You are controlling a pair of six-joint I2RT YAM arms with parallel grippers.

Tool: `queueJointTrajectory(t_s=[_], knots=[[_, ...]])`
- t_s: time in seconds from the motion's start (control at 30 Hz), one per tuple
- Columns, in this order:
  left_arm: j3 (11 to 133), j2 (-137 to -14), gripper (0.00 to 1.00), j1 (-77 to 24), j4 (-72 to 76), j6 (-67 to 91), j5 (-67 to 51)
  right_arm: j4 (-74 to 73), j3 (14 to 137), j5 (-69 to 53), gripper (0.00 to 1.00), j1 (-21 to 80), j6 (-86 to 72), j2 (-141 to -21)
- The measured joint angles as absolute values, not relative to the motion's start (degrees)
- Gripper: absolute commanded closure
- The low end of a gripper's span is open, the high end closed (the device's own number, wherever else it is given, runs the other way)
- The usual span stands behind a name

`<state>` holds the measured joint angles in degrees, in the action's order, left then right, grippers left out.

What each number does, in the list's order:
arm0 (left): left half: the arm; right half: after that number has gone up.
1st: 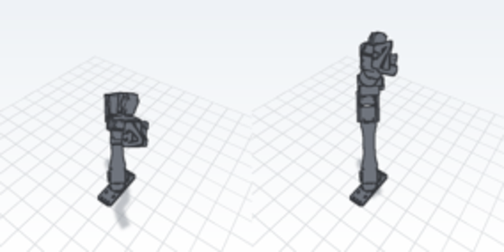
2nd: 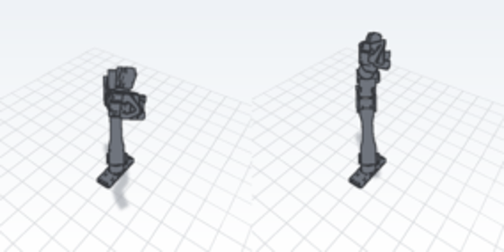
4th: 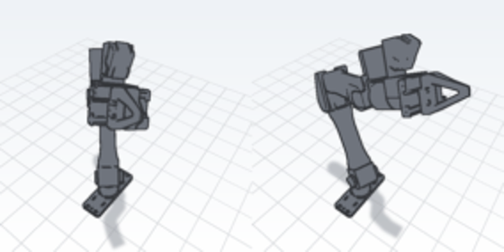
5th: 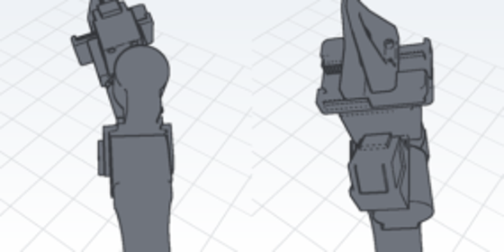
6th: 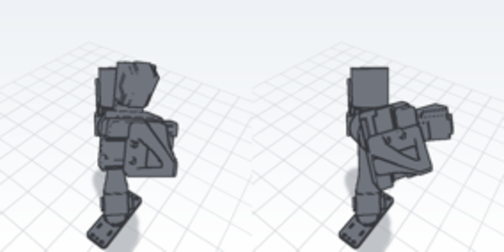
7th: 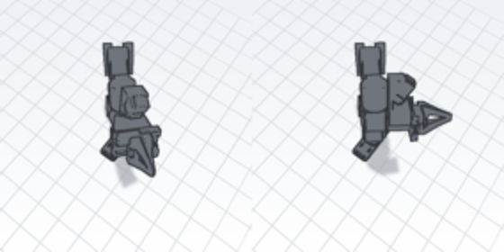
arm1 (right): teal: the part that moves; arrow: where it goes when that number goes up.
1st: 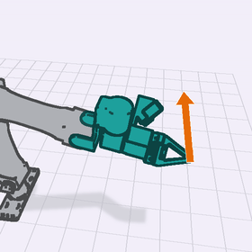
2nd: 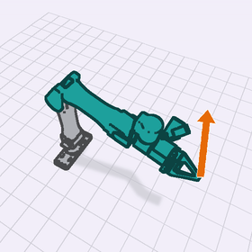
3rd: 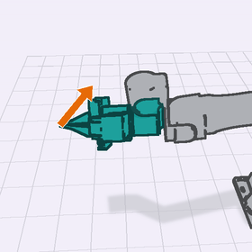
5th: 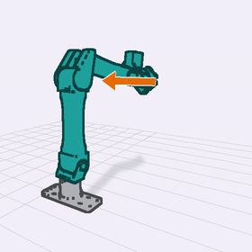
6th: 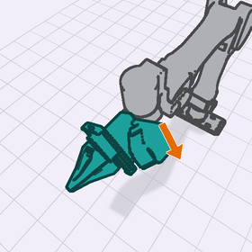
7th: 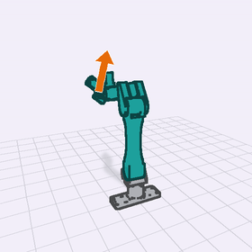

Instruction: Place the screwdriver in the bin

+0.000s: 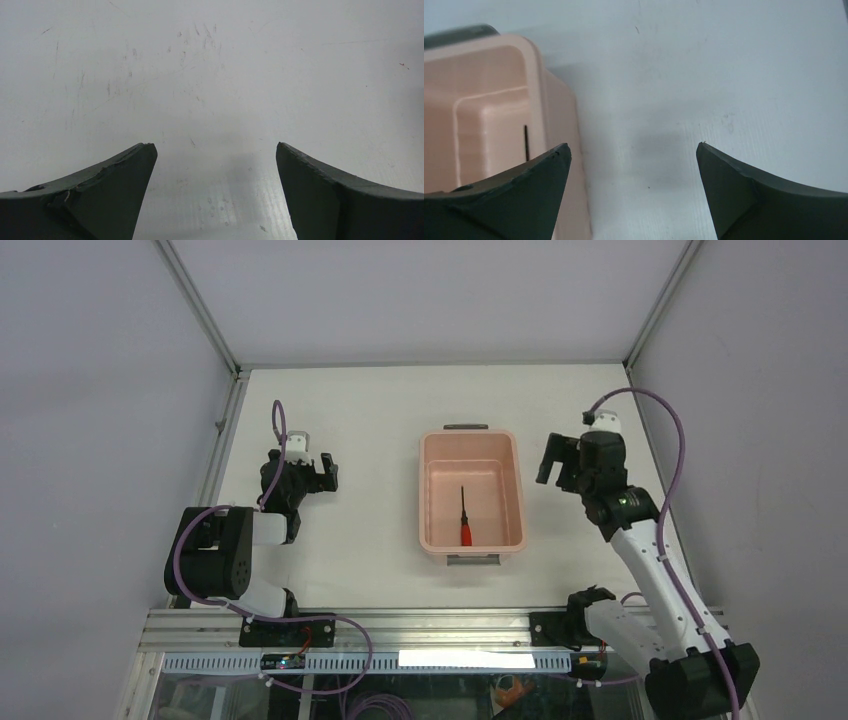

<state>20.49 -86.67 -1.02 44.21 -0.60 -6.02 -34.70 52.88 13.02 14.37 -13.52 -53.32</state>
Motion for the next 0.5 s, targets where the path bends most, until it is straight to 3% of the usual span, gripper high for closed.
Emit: queueJointTrajectory(t_s=[0.23, 0.5], knots=[[20.5, -86.7, 0.01, -1.0, 44.2, -0.6, -6.0, -26.6, 33.7, 12.4, 0.01, 11.4, -15.8, -50.4], [20.5, -86.7, 0.01, -1.0, 44.2, -0.6, -6.0, -19.8, 28.9, 14.0, 0.01, 11.4, -20.3, -50.5]])
